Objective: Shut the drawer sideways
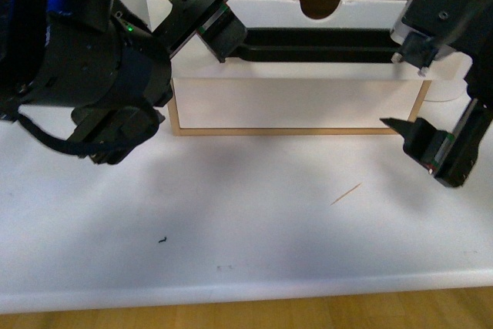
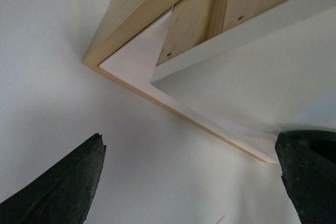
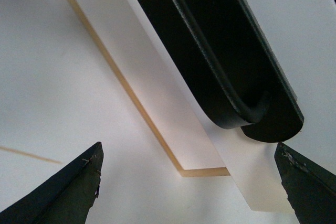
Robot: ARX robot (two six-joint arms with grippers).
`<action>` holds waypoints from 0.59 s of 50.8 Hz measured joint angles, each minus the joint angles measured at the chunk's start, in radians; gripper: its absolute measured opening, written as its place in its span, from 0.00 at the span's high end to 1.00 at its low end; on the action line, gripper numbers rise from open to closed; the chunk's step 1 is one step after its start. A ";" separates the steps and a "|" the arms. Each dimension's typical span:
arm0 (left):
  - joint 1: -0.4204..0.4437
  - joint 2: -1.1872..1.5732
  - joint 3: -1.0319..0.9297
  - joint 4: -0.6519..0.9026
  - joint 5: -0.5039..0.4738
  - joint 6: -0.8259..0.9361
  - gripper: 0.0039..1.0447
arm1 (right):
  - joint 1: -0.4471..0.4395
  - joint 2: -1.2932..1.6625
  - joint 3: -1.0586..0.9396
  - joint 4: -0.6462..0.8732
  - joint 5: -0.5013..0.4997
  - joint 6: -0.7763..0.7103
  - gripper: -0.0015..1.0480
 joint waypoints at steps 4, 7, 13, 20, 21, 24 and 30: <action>0.015 0.032 0.042 -0.014 0.012 0.008 0.05 | 0.002 0.044 0.054 -0.007 0.010 0.004 0.09; 0.029 0.060 0.084 -0.025 0.027 0.019 0.05 | 0.003 0.084 0.103 -0.013 0.024 0.006 0.09; 0.053 0.110 0.162 -0.050 0.047 0.028 0.05 | 0.004 0.147 0.189 -0.028 0.040 0.016 0.09; 0.075 0.151 0.219 -0.076 0.073 0.040 0.05 | 0.004 0.180 0.228 -0.040 0.049 0.029 0.09; 0.077 0.152 0.220 -0.077 0.074 0.041 0.05 | 0.004 0.182 0.229 -0.040 0.050 0.030 0.09; 0.081 0.165 0.235 -0.087 0.080 0.046 0.05 | 0.004 0.191 0.237 -0.043 0.050 0.033 0.09; 0.086 0.182 0.257 -0.102 0.097 0.055 0.05 | 0.005 0.198 0.244 -0.044 0.052 0.045 0.09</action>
